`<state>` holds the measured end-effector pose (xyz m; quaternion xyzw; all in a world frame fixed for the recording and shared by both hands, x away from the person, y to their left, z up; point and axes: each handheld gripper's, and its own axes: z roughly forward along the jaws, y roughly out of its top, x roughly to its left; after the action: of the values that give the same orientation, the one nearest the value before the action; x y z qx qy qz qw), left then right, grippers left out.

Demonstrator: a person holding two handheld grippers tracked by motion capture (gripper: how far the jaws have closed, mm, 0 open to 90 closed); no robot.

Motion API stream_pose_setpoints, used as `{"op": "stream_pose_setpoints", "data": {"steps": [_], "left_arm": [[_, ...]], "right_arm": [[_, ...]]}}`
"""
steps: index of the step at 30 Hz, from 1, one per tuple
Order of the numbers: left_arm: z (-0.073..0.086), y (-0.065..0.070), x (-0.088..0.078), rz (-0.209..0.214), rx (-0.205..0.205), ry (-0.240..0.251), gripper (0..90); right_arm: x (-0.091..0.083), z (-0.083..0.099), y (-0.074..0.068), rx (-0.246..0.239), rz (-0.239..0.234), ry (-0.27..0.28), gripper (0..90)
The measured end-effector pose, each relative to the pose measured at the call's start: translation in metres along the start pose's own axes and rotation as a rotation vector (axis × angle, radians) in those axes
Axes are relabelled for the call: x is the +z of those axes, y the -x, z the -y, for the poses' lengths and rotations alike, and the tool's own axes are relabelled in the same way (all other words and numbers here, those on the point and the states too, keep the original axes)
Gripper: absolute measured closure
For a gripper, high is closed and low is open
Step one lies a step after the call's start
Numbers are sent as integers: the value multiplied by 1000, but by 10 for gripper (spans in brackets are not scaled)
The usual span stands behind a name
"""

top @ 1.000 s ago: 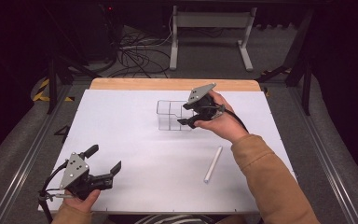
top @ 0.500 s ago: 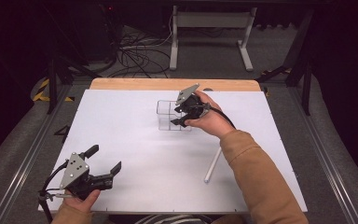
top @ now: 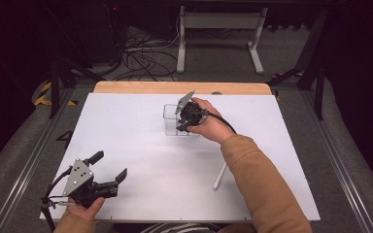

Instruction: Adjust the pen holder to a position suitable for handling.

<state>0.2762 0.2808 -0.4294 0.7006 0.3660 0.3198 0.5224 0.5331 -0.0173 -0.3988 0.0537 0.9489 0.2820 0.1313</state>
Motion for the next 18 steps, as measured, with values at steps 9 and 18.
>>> {"op": "stream_pose_setpoints", "data": {"steps": [9, 18], "left_arm": [[1, 0, 1, 1, -1, -1, 75], [1, 0, 1, 4, -2, -6, 75]], "right_arm": [[-1, 0, 1, -30, -11, -9, 823], [-12, -1, -4, -45, -32, -4, 880]]}}
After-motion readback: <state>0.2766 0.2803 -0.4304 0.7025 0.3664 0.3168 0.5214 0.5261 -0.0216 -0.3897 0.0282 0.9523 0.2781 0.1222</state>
